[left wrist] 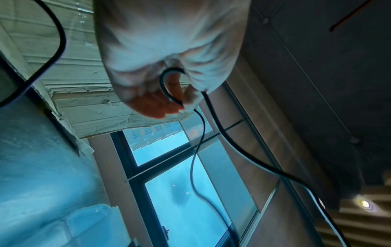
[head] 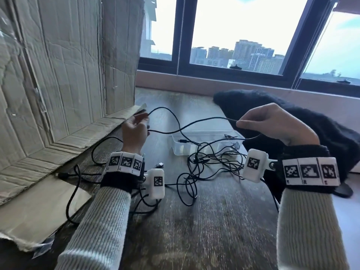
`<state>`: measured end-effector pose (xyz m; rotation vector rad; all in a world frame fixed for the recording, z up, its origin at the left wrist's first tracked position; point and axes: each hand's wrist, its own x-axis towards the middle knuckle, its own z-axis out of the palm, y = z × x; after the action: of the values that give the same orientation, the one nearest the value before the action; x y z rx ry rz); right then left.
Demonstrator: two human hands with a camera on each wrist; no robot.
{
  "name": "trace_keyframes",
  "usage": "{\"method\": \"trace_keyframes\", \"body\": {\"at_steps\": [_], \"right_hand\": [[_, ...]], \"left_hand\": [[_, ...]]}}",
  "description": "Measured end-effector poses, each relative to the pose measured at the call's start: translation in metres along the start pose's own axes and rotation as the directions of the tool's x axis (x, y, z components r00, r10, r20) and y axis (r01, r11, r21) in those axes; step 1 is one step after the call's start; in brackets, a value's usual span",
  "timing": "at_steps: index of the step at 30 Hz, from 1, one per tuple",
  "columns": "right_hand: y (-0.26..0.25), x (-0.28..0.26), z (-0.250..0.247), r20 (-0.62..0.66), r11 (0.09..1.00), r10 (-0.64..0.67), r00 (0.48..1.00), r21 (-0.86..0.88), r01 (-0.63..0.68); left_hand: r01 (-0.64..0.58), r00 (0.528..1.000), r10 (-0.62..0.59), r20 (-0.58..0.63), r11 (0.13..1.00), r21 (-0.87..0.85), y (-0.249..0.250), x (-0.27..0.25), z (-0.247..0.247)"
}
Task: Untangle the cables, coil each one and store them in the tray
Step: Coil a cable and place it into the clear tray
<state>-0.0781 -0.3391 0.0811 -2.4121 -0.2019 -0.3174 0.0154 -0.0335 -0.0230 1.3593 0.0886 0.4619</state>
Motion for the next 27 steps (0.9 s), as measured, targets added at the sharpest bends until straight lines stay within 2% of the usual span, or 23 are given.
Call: {"method": "trace_keyframes", "body": {"at_steps": [1,2,4,8,11,13,15,17,19,20,21,22,23,24,25,26,27], "right_hand": [[0.001,0.000,-0.001,-0.053,1.000,-0.013,0.999,0.020,0.014],[0.003,0.000,-0.002,-0.098,0.999,-0.024,0.995,0.030,0.027],[0.006,0.003,-0.001,-0.103,1.000,-0.007,0.995,0.006,0.008],[0.002,0.010,0.010,0.078,0.992,0.082,0.994,-0.104,-0.074],[-0.018,0.010,0.026,0.153,0.998,0.049,0.987,-0.054,-0.041],[-0.032,0.010,0.042,0.233,0.998,0.039,0.972,-0.047,-0.028],[-0.037,0.015,0.061,0.244,0.996,0.075,0.967,-0.057,-0.063],[-0.035,0.021,0.073,0.201,0.992,0.076,0.977,-0.111,-0.054],[-0.031,0.024,0.077,0.188,0.990,0.033,0.982,-0.143,-0.006],[-0.029,0.026,0.076,0.178,0.992,0.017,0.984,-0.124,0.006],[-0.027,0.027,0.074,0.154,0.997,0.011,0.988,-0.073,0.000],[-0.025,0.028,0.072,0.119,1.000,0.007,0.993,0.006,-0.008],[-0.024,0.029,0.070,0.077,0.996,-0.002,0.997,0.094,-0.005],[-0.023,0.029,0.067,0.032,0.983,-0.025,0.999,0.181,0.019],[-0.024,0.029,0.064,-0.011,0.965,-0.055,0.998,0.257,0.056],[-0.026,0.028,0.062,-0.044,0.940,-0.087,0.995,0.327,0.096],[-0.029,0.027,0.061,-0.069,0.911,-0.113,0.991,0.391,0.131]], "left_hand": [[0.095,0.988,-0.085,0.131,0.993,-0.067,0.005,-0.005,0.002],[0.192,0.952,-0.150,0.269,0.971,-0.139,0.011,-0.011,0.003],[0.309,0.870,-0.172,0.463,0.921,-0.238,0.019,-0.022,0.008],[0.277,0.823,-0.110,0.557,0.934,-0.225,0.023,-0.035,0.023],[0.298,0.800,-0.122,0.588,0.931,-0.213,0.021,-0.042,0.030],[0.331,0.763,-0.109,0.638,0.913,-0.239,0.021,-0.044,0.030],[0.320,0.723,-0.067,0.688,0.915,-0.247,0.022,-0.046,0.027],[0.279,0.666,-0.013,0.746,0.932,-0.233,0.022,-0.046,0.024],[0.247,0.573,0.024,0.819,0.948,-0.200,0.020,-0.045,0.020],[0.247,0.517,0.035,0.855,0.951,-0.188,0.021,-0.046,0.019],[0.256,0.481,0.037,0.876,0.950,-0.180,0.021,-0.047,0.019],[0.285,0.479,0.024,0.877,0.941,-0.181,0.022,-0.048,0.020],[0.319,0.521,-0.008,0.854,0.929,-0.186,0.023,-0.049,0.021],[0.342,0.587,-0.045,0.808,0.919,-0.198,0.023,-0.049,0.023],[0.296,0.657,-0.048,0.753,0.934,-0.199,0.020,-0.046,0.025],[0.187,0.692,-0.025,0.721,0.971,-0.146,0.018,-0.044,0.027],[0.030,0.680,0.015,0.733,0.998,-0.048,0.015,-0.042,0.027]]}}
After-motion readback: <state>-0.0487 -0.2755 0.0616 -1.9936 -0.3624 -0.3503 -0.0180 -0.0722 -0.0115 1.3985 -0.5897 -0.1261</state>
